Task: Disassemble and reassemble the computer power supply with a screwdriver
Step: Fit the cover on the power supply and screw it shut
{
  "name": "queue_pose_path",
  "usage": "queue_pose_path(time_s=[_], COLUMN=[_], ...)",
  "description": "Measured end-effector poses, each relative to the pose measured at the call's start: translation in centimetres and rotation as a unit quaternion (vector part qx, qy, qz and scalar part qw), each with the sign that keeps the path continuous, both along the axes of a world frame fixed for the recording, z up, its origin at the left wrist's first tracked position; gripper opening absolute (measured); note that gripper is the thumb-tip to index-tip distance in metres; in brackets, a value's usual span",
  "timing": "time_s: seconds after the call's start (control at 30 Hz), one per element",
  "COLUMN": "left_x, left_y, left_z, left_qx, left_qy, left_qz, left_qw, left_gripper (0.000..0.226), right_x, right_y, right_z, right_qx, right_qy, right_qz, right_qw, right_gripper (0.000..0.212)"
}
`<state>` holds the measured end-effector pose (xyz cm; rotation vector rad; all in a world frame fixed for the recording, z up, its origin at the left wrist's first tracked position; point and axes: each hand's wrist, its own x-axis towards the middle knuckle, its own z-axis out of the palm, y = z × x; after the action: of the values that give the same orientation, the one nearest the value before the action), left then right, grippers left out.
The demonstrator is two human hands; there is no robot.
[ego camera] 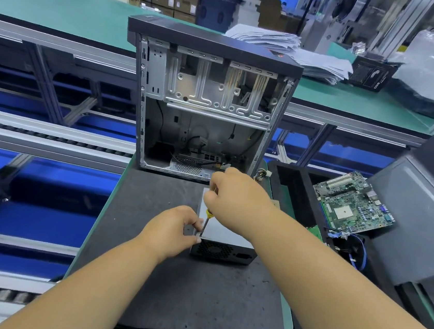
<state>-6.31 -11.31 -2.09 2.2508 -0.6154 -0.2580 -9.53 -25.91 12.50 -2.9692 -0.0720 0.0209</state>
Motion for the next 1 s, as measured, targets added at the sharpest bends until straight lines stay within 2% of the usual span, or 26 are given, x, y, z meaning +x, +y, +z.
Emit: queue_pose_path(time_s=[0.1, 0.23, 0.27, 0.37, 0.47, 0.57, 0.67, 0.73, 0.83, 0.9, 1.0], left_x=[0.0, 0.1, 0.0, 0.0, 0.1, 0.2, 0.2, 0.1, 0.1, 0.2, 0.2], left_y=[0.0, 0.0, 0.0, 0.0, 0.0, 0.1, 0.1, 0.1, 0.1, 0.1, 0.1], left_z=[-0.1, -0.4, -0.4, -0.3, -0.2, -0.2, -0.3, -0.3, -0.3, -0.3, -0.3], left_qx=[0.001, -0.013, -0.012, -0.015, -0.013, -0.013, -0.020, -0.022, -0.021, -0.023, -0.021], left_qy=[0.006, 0.020, 0.020, 0.015, 0.011, 0.012, 0.014, 0.011, 0.008, 0.007, 0.007], left_qz=[0.002, 0.013, 0.013, 0.010, 0.013, 0.009, 0.009, 0.008, 0.005, 0.002, 0.003], left_qw=[1.000, 1.000, 1.000, 1.000, 1.000, 1.000, 1.000, 1.000, 1.000, 1.000, 1.000], left_gripper=[0.016, 0.017, 0.017, 0.019, 0.020, 0.021, 0.023, 0.024, 0.023, 0.025, 0.024], right_x=[0.1, 0.0, -0.1, -0.2, -0.5, -0.3, 0.3, 0.6, 0.5, 0.2, -0.3], right_y=[-0.3, -0.1, -0.1, -0.1, -0.5, -0.9, -0.7, -0.6, -0.7, -1.0, -1.3], right_z=[0.6, 0.0, -0.3, -0.2, 1.1, 2.0, 2.1, 1.4, 0.7, 0.4, 0.8], right_qx=[-0.019, -0.168, -0.181, -0.121, -0.054, -0.089, -0.148, -0.198, -0.235, -0.203, -0.031], right_qy=[-0.007, -0.034, -0.037, -0.020, 0.042, 0.066, 0.048, 0.032, 0.002, -0.007, 0.016], right_qz=[0.045, 0.037, 0.030, 0.021, 0.046, 0.080, 0.061, 0.015, -0.047, -0.033, 0.054], right_qw=[0.999, 0.984, 0.982, 0.992, 0.997, 0.991, 0.986, 0.980, 0.971, 0.979, 0.998], right_gripper=[0.027, 0.015, 0.014, 0.028, 0.015, 0.011, 0.030, 0.046, 0.058, 0.052, 0.015])
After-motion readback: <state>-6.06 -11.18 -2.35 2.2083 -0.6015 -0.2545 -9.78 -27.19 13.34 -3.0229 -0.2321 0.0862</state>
